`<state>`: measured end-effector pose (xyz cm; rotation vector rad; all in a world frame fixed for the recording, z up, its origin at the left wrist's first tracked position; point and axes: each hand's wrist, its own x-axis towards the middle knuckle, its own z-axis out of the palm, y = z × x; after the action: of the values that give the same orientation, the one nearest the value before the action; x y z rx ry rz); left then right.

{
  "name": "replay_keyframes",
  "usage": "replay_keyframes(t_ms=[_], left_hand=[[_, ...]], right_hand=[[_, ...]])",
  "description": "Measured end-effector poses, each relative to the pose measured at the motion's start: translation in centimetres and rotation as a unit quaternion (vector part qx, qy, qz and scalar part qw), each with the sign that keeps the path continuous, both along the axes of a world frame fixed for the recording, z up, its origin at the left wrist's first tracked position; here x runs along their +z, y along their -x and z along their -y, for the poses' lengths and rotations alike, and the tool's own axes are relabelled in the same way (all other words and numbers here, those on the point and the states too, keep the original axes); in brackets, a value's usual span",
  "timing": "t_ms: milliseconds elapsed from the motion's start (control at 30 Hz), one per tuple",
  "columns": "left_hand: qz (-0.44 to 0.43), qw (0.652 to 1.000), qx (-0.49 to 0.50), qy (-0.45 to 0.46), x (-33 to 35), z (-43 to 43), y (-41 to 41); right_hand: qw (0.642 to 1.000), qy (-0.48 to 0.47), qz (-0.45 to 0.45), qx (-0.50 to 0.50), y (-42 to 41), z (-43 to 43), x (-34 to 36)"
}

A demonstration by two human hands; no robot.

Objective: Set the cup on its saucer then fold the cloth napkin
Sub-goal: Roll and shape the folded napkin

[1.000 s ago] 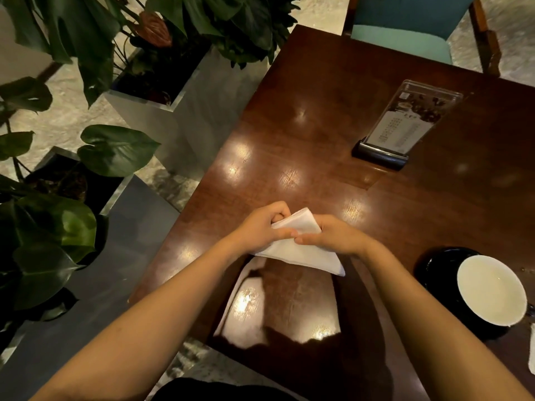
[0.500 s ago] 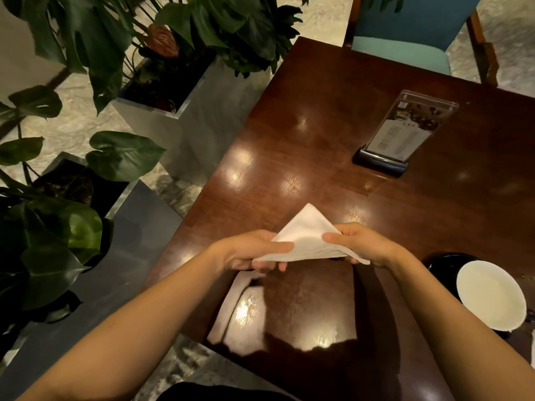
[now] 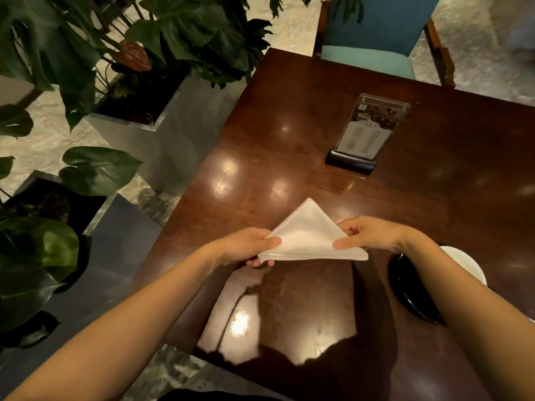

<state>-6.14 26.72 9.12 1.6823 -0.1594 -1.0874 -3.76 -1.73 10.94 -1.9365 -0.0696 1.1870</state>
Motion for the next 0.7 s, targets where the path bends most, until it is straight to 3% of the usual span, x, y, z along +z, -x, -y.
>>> replay_keyframes(t_ms=[100, 200, 333, 600, 700], left_hand=[[0.133, 0.984, -0.042, -0.106, -0.3, 1.8, 0.6], [0.276, 0.931, -0.079, -0.225, -1.2, 4.4, 2.6], [0.393, 0.884, -0.033, -0.251, -2.2, 7.3, 6.4], [0.476, 0.838, 0.076, -0.258, -2.9, 10.7, 9.5], [0.455, 0.846, 0.107, -0.256, -3.4, 11.7, 9.7]], right_hand=[[0.988, 0.115, 0.085, 0.054, -0.4, 1.2, -0.6], [0.953, 0.217, 0.189, 0.097, -0.8, 1.3, -1.3], [0.899, 0.277, 0.312, 0.133, -0.9, 1.3, -2.0], [0.868, 0.245, 0.424, 0.086, -0.6, 1.2, -2.6], [0.863, 0.246, 0.435, 0.073, -1.1, 1.5, -2.9]])
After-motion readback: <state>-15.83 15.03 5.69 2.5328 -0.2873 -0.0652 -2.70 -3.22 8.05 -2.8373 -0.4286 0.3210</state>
